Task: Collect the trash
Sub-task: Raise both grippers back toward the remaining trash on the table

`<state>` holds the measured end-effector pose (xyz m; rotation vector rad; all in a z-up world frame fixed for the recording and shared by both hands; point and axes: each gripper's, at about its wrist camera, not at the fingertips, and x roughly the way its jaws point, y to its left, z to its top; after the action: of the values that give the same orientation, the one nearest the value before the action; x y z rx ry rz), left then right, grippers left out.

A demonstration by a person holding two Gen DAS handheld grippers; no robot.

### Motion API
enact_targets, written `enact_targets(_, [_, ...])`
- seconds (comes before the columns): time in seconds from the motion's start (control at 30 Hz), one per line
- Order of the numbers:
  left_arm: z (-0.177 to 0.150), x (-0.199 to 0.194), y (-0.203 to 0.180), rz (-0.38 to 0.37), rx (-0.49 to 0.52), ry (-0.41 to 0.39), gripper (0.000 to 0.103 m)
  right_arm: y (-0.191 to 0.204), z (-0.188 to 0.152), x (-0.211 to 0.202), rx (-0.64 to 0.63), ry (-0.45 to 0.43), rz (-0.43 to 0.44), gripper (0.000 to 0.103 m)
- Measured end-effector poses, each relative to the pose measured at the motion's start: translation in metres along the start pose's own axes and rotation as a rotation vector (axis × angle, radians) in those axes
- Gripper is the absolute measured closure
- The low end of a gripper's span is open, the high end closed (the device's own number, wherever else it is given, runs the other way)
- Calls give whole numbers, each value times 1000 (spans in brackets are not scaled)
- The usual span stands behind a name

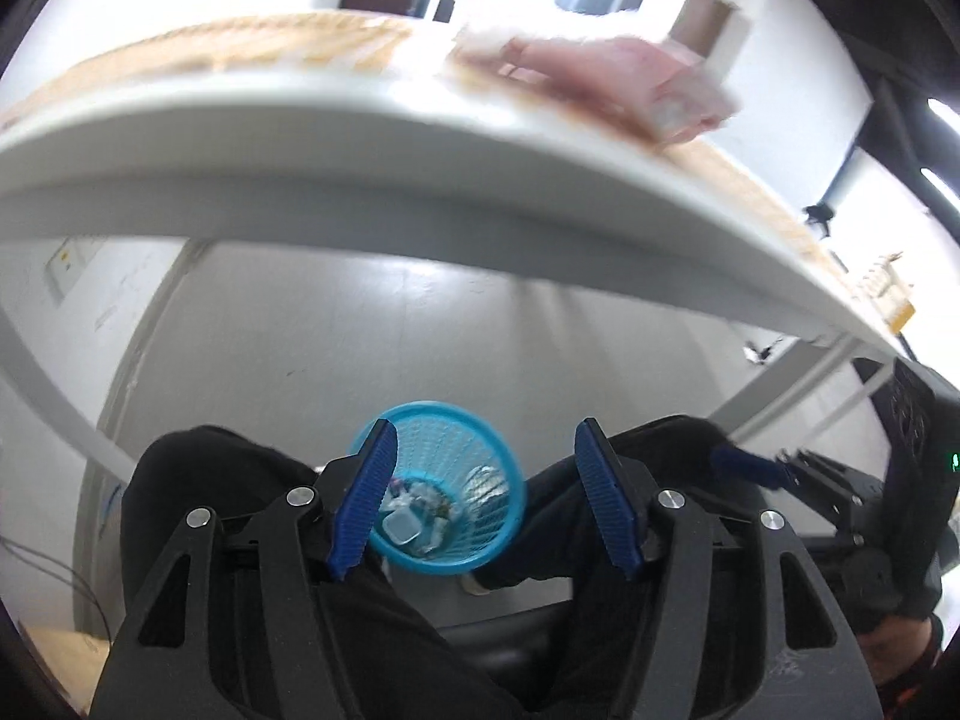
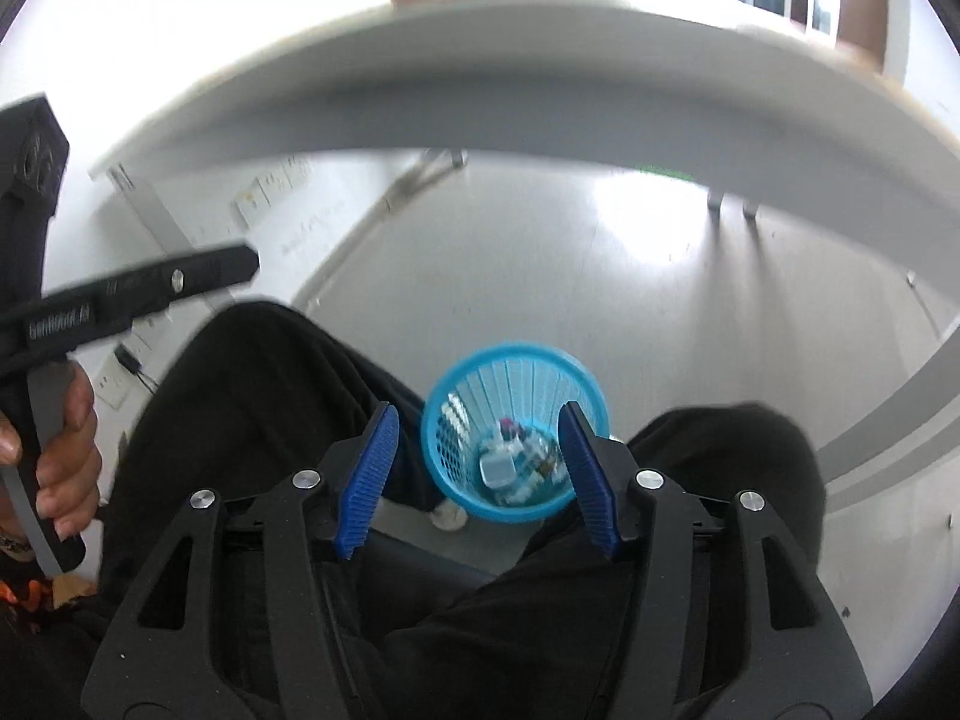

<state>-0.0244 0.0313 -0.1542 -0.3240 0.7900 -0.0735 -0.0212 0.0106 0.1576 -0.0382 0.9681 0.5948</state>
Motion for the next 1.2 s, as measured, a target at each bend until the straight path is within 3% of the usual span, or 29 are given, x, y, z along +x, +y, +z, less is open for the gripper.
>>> enact_targets(0.3, [33,-44,-17,-33,43,-122,31,-12,47,-66,71,-178,74,38])
enact_targets(0.43, [63,-60,-32,-4,99,-186,27,-13,74,-83,50,-250,47,33])
enact_targets(0.67, [119,-68,-47,-47,113,-245,23,-13,123,-87,75,-315,17,30])
enact_targets(0.9, [171,-72,-61,-62,91,-252,22,-17,158,-69,63,-328,-1,29])
enact_targets(1.13, [198,-44,-75,-57,114,-199,22,-30,174,-45,102,-299,65,30])
enact_targets(1.2, [204,-31,-78,-40,117,-175,22,-33,178,-39,107,-293,89,34])
